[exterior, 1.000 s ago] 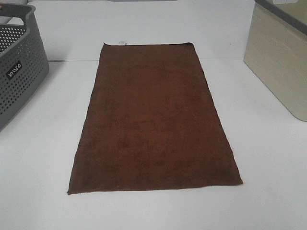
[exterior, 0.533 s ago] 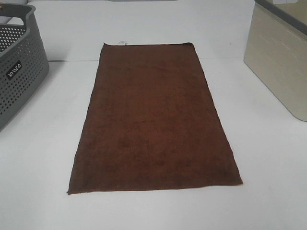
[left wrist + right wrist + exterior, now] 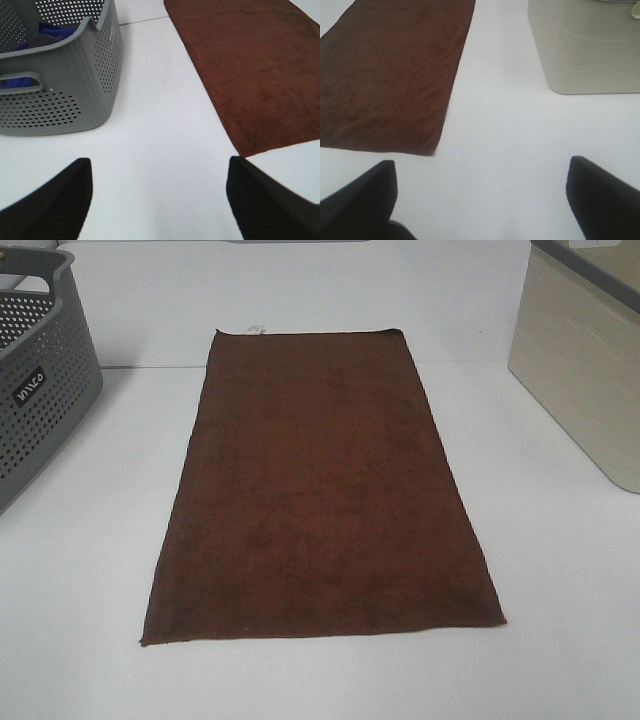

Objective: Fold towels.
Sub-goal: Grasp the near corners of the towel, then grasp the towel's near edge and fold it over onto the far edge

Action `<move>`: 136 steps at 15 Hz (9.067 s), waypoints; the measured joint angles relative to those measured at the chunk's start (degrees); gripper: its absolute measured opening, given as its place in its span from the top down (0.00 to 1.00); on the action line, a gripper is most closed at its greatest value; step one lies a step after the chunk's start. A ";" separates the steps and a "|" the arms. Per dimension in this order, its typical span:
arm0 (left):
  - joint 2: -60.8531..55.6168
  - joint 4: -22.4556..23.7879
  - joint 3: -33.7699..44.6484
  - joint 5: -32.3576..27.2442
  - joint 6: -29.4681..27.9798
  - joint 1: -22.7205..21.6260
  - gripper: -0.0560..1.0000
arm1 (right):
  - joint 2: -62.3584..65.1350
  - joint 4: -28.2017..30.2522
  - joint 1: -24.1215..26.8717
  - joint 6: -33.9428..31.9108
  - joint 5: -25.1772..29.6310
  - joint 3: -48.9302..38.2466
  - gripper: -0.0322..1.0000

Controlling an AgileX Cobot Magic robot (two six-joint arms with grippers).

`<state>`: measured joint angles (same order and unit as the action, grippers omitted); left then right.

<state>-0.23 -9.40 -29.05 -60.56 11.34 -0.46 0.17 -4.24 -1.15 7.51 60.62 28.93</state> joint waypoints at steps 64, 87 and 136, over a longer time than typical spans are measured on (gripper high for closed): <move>106.57 -86.34 -2.41 27.96 61.13 6.65 0.28 | -103.53 -41.65 -2.98 31.68 -26.87 11.46 0.23; 91.96 -80.73 11.86 29.45 55.69 12.26 0.95 | -93.39 -47.90 -6.59 28.25 -26.64 -4.35 0.97; 144.33 -50.48 -84.11 46.75 27.10 11.80 0.09 | -143.24 -20.68 -6.59 10.26 -24.98 91.96 0.13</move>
<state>144.10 -59.87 -113.16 -13.81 38.45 11.34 -143.07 -24.92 -7.73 17.76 35.64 120.89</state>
